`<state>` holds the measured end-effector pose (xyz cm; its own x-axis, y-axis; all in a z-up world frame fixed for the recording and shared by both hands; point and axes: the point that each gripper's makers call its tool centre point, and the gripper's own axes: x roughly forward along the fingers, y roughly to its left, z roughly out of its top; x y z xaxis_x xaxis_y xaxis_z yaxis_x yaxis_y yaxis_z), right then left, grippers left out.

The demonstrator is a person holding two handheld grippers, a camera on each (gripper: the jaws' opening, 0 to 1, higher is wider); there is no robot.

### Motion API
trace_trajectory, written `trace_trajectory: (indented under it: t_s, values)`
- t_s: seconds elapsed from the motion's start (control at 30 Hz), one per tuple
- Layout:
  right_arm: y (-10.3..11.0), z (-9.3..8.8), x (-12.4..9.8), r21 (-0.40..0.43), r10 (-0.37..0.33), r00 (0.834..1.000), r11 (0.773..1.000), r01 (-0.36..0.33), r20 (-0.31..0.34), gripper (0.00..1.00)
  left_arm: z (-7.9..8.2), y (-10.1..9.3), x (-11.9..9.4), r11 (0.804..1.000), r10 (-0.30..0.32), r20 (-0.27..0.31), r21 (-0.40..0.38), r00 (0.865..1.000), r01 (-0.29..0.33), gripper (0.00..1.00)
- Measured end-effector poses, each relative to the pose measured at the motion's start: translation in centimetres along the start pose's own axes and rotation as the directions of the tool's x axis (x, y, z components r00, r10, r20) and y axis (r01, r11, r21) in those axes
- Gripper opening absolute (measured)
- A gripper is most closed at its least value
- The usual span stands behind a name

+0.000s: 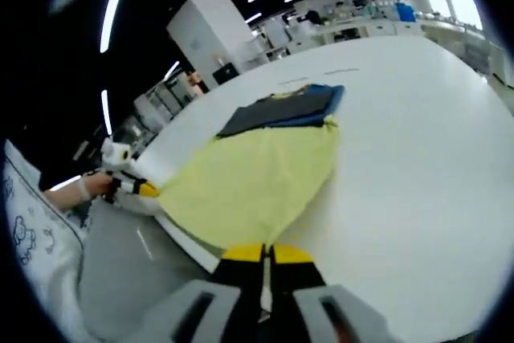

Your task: Fold the garment on the visible template until the final outline fits inside the template.

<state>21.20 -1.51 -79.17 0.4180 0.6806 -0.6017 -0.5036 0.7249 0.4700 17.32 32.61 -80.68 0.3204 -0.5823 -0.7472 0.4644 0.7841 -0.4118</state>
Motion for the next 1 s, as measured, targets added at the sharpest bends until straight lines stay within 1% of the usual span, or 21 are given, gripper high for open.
trace_trajectory:
  t_s: [0.07, 0.13, 0.17, 0.2, 0.23, 0.27, 0.37, 0.47, 0.53, 0.67, 0.77, 0.83, 0.87, 0.93, 1.0]
  values:
    - [0.3, -0.6, -0.1, 0.008, 0.002, 1.0, 1.0, -0.002, -0.003, 0.0, -0.2, 0.2, 0.0, 1.0, -0.004, -0.007, 0.0, 1.0, 0.004, 0.0]
    - [0.7, -0.8, -0.5, 0.021, 0.01, 1.0, 1.0, -0.01, -0.003, 0.0, -0.6, 0.0, -0.4, 1.0, -0.013, -0.008, -0.004, 1.0, 0.013, 0.0]
    - [1.2, -0.9, -0.7, 0.031, 0.015, 1.0, 0.999, -0.015, 0.003, 0.0, -0.7, -0.2, -0.5, 1.0, -0.019, -0.007, -0.01, 1.0, 0.019, 0.0]
    - [1.4, -1.0, -0.9, 0.039, 0.019, 1.0, 0.999, -0.019, 0.008, 0.0, -0.9, -0.7, -0.7, 1.0, -0.023, -0.005, -0.017, 1.0, 0.023, 0.0]
    - [1.7, -1.1, -1.2, 0.05, 0.021, 1.0, 0.999, -0.022, 0.013, 0.0, -1.0, -0.9, -0.9, 1.0, -0.024, -0.004, -0.02, 1.0, 0.024, 0.0]
    - [1.9, -1.2, -1.4, 0.054, 0.022, 1.0, 0.998, -0.022, 0.015, 0.0, -1.1, -1.5, -1.1, 0.999, -0.027, -0.001, -0.026, 1.0, 0.027, 0.0]
    - [2.4, -1.6, -2.1, 0.084, 0.026, 0.999, 0.996, -0.028, 0.031, 0.0, -1.3, -2.0, -1.9, 0.998, -0.047, 0.014, -0.046, 0.999, 0.048, 0.0]
    - [2.6, -1.8, -2.7, 0.106, 0.03, 0.999, 0.994, -0.034, 0.044, 0.0, -1.0, -2.6, -2.9, 0.996, -0.062, 0.044, -0.063, 0.997, 0.065, 0.0]
    - [3.1, -1.9, -3.2, 0.122, 0.029, 0.998, 0.992, -0.036, 0.059, 0.0, -0.6, -3.1, -3.7, 0.995, -0.071, 0.062, -0.072, 0.996, 0.075, 0.0]
    - [4.1, -2.1, -4.0, 0.136, 0.024, 0.997, 0.99, -0.034, 0.078, 0.0, -0.1, -3.6, -4.9, 0.994, -0.087, 0.097, -0.061, 0.991, 0.093, 0.0]
    - [4.5, -2.2, -4.4, 0.158, 0.021, 0.995, 0.987, -0.037, 0.099, 0.0, 0.0, -3.9, -5.3, 0.992, -0.099, 0.106, -0.071, 0.989, 0.107, 0.0]
    - [4.6, -2.4, -4.6, 0.168, 0.024, 0.994, 0.985, -0.042, 0.108, 0.0, 0.1, -3.8, -5.6, 0.99, -0.109, 0.114, -0.075, 0.987, 0.118, 0.0]
    - [4.6, -2.5, -4.7, 0.171, 0.024, 0.994, 0.984, -0.043, 0.11, 0.0, 0.4, -3.7, -5.8, 0.989, -0.123, 0.131, -0.07, 0.984, 0.133, 0.0]
    - [4.5, -2.5, -4.7, 0.176, 0.022, 0.993, 0.984, -0.042, 0.112, 0.0, 0.6, -3.2, -5.8, 0.984, -0.121, 0.144, -0.113, 0.982, 0.138, 0.0]
    - [4.3, -2.1, -4.6, 0.204, 0.026, 0.991, 0.978, -0.053, 0.13, 0.0, 1.4, -2.6, -5.8, 0.982, -0.115, 0.177, -0.127, 0.977, 0.138, 0.0]
